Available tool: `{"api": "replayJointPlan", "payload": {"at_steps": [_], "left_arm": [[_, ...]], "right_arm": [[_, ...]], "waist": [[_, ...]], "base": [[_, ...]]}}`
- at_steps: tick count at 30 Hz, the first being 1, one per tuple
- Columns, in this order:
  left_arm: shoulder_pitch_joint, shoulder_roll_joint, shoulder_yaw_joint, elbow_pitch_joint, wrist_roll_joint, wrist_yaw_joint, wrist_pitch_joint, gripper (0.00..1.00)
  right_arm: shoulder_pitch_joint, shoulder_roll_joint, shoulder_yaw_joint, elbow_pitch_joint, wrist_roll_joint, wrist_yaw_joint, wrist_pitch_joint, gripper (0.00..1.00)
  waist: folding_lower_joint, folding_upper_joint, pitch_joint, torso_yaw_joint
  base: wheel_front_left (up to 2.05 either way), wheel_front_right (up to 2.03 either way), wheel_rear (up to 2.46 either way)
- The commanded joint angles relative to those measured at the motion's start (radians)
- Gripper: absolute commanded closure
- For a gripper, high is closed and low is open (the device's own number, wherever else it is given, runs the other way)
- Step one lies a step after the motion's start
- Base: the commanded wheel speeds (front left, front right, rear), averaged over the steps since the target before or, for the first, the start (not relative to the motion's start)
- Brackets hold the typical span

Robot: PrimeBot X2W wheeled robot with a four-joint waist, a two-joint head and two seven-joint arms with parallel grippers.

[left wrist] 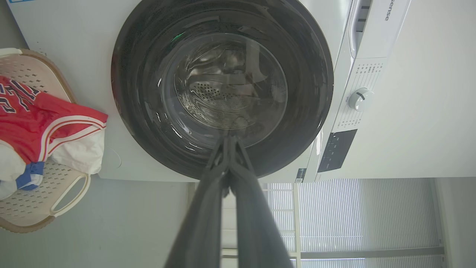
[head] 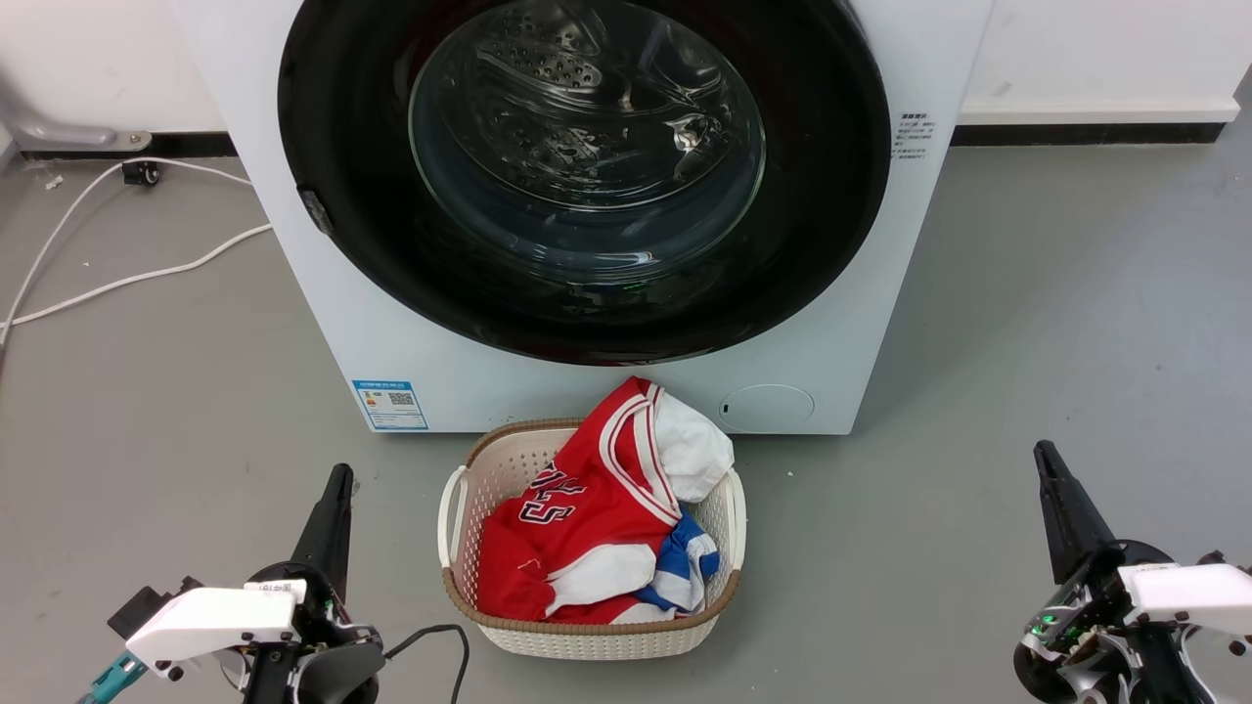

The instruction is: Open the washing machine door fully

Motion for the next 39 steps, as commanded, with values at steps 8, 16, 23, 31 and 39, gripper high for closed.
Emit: {"api": "replayJointPlan", "payload": {"at_steps": [8, 16, 23, 31, 39], "left_arm": [[-0.006, -0.002, 0.001, -0.001, -0.001, -0.003, 0.002, 1.0], [-0.006, -0.002, 0.001, -0.001, -0.001, -0.003, 0.002, 1.0], [-0.006, -0.002, 0.001, -0.001, -0.001, -0.003, 0.002, 1.0], [0.026, -0.002, -0.007, 0.029, 0.0, 0.0, -0.005, 0.0], [0.03, -0.002, 0.005, 0.0, 0.081, 0.005, -0.046, 0.0]], "right_arm": [[-0.013, 0.003, -0.001, 0.001, -0.005, 0.0, 0.001, 1.0], [-0.013, 0.003, -0.001, 0.001, -0.006, 0.0, 0.002, 1.0], [-0.013, 0.004, -0.001, 0.001, -0.006, 0.0, 0.002, 1.0], [0.027, 0.001, 0.002, 0.027, -0.002, 0.0, -0.004, 0.0], [0.04, 0.001, -0.011, -0.002, -0.093, 0.0, -0.046, 0.0]], "waist": [[0.0, 0.0, 0.0, 0.0], [0.0, 0.0, 0.0, 0.0], [0.0, 0.0, 0.0, 0.0], [0.0, 0.0, 0.0, 0.0], [0.0, 0.0, 0.001, 0.0]], "base": [[0.0, 0.0, 0.0], [0.0, 0.0, 0.0], [0.0, 0.0, 0.0], [0.0, 0.0, 0.0], [0.0, 0.0, 0.0]]}}
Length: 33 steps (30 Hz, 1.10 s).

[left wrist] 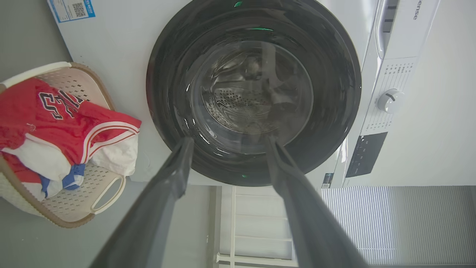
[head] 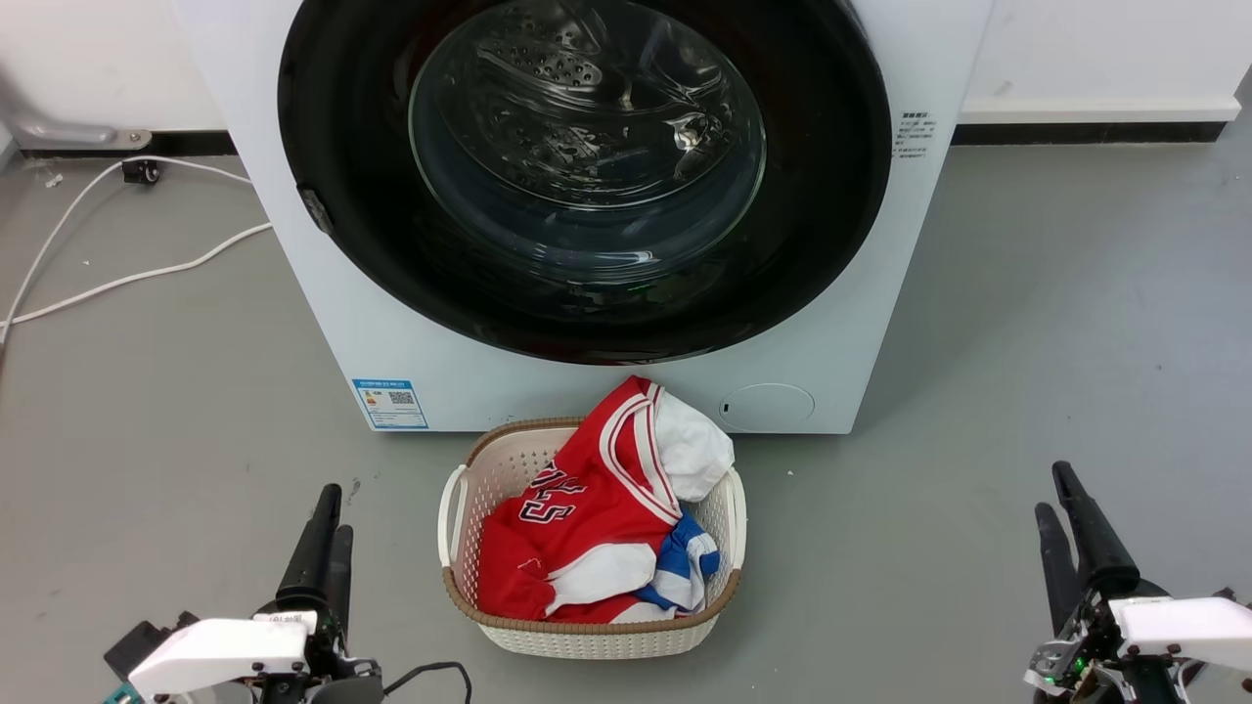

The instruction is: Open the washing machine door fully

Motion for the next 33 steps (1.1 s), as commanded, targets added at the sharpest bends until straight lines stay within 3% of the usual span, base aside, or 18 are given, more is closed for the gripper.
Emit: {"api": "replayJointPlan", "payload": {"at_steps": [1, 13, 14, 20, 33], "left_arm": [[-0.016, 0.002, 0.007, -0.031, 0.038, 0.004, -0.011, 0.0], [-0.001, 0.002, -0.033, -0.115, 0.304, 0.065, -0.065, 0.0], [0.004, 0.002, -0.048, -0.127, 0.376, 0.079, -0.078, 0.0], [0.015, 0.002, -0.073, -0.144, 0.511, 0.105, -0.102, 0.0], [0.029, 0.009, -0.12, -0.172, 0.744, 0.158, -0.148, 0.0]], "right_arm": [[-0.007, -0.001, -0.006, -0.033, -0.046, 0.001, -0.011, 0.0], [0.016, -0.001, 0.008, -0.129, -0.35, 0.002, -0.066, 0.0], [0.023, -0.001, 0.016, -0.148, -0.431, 0.002, -0.078, 0.0], [0.038, -0.001, 0.03, -0.177, -0.585, 0.002, -0.102, 0.0], [0.066, -0.001, 0.038, -0.224, -0.822, 0.002, -0.149, 0.0]], "waist": [[0.0, 0.0, 0.001, 0.0], [0.0, 0.0, 0.003, 0.0], [0.0, 0.0, 0.004, 0.0], [0.0, 0.0, 0.004, 0.0], [0.0, 0.0, 0.005, 0.0]], "base": [[0.0, 0.0, 0.0], [0.0, 0.0, 0.0], [0.0, 0.0, 0.0], [0.0, 0.0, 0.0], [0.0, 0.0, 0.0]]}}
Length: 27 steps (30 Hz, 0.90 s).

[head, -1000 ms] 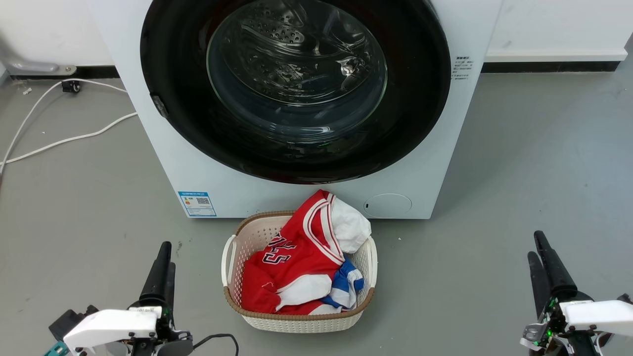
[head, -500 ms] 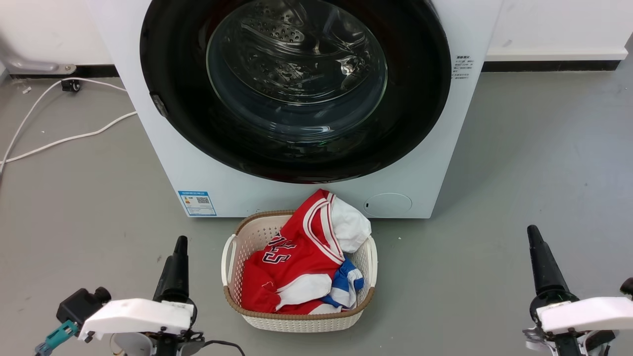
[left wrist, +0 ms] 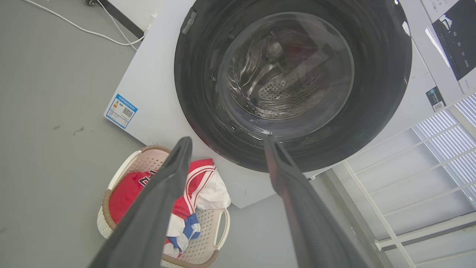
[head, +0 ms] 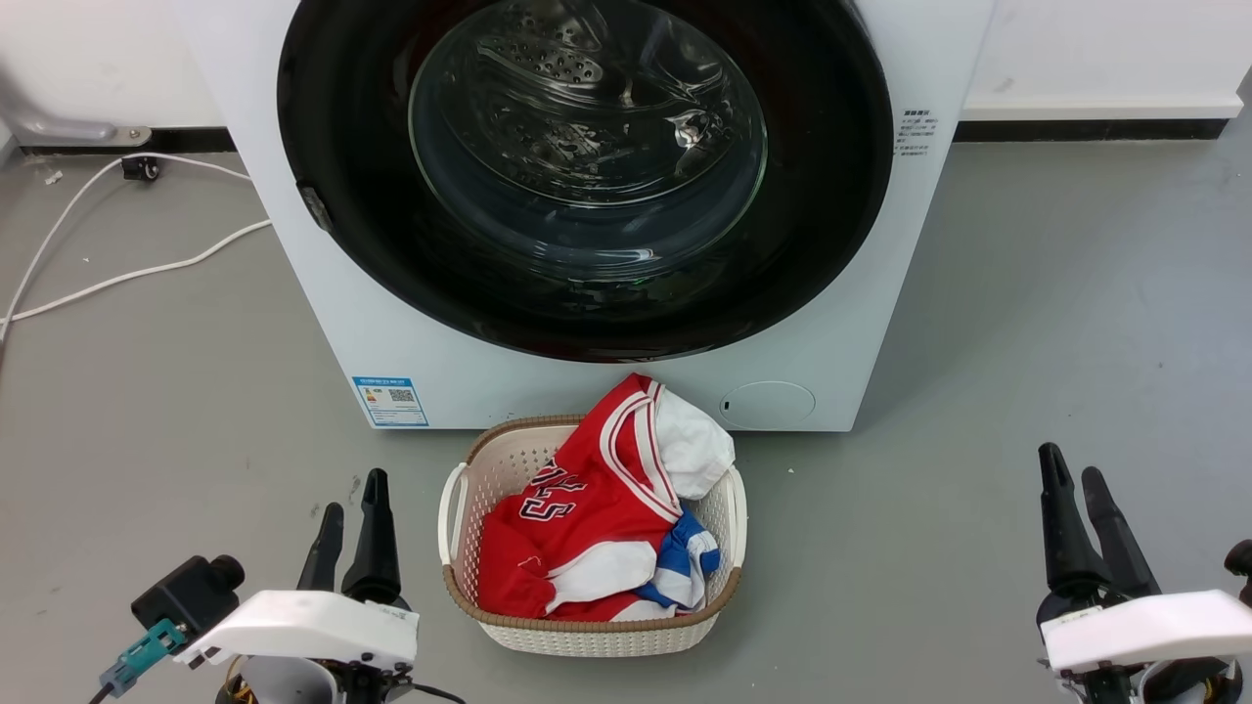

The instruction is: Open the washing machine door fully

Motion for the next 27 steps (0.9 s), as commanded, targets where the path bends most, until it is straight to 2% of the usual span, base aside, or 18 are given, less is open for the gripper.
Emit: {"api": "replayJointPlan", "payload": {"at_steps": [1, 27], "left_arm": [[-0.003, 0.006, -0.01, -0.023, 0.043, 0.008, -0.012, 0.0], [0.026, 0.015, -0.075, -0.075, 0.352, 0.046, -0.088, 0.0]], "right_arm": [[0.004, -0.001, 0.0, -0.025, -0.044, 0.002, -0.013, 0.0], [0.047, -0.001, -0.001, -0.112, -0.324, 0.002, -0.09, 0.0]], "waist": [[0.0, -0.0001, 0.0, 0.0], [0.0, -0.0001, -0.001, 0.0]], "base": [[0.0, 0.0, 0.0], [0.0, 0.0, 0.0]]}}
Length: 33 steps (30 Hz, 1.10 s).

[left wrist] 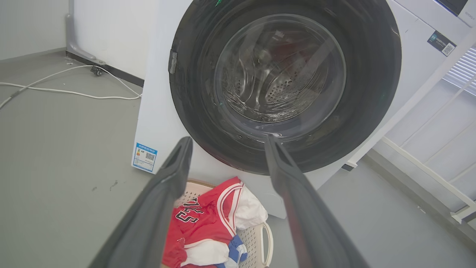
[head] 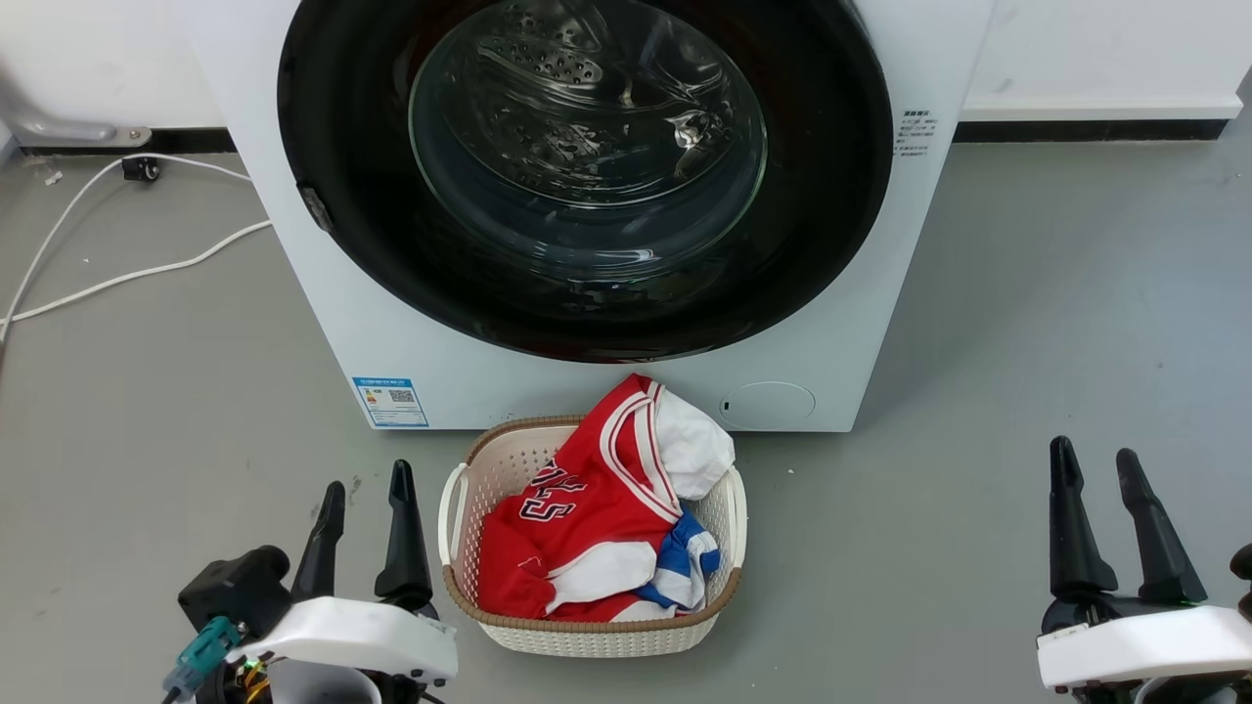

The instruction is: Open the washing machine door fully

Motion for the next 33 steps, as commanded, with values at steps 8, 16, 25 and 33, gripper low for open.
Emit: {"api": "replayJointPlan", "payload": {"at_steps": [8, 16, 25, 33], "left_arm": [[0.009, 0.006, -0.018, -0.018, 0.109, 0.015, -0.029, 0.0], [0.015, 0.005, -0.026, -0.023, 0.175, 0.021, -0.046, 0.0], [0.028, 0.003, -0.033, -0.023, 0.25, 0.018, -0.065, 0.0], [0.034, -0.002, -0.037, -0.016, 0.309, 0.015, -0.082, 0.0]], "right_arm": [[0.018, -0.001, -0.005, -0.039, -0.09, 0.002, -0.029, 0.0], [0.03, -0.001, -0.007, -0.056, -0.137, 0.002, -0.046, 0.0], [0.045, -0.001, -0.002, -0.069, -0.197, 0.002, -0.066, 0.0], [0.055, 0.0, -0.002, -0.077, -0.241, 0.002, -0.082, 0.0]], "waist": [[0.0, 0.0, -0.001, 0.001], [0.0, 0.0, -0.001, 0.001], [0.0, 0.0, -0.002, 0.0], [0.0, 0.0, -0.001, 0.002]], "base": [[0.0, 0.0, 0.0], [0.0, 0.0, 0.0], [0.0, 0.0, 0.0], [0.0, 0.0, 0.0]]}}
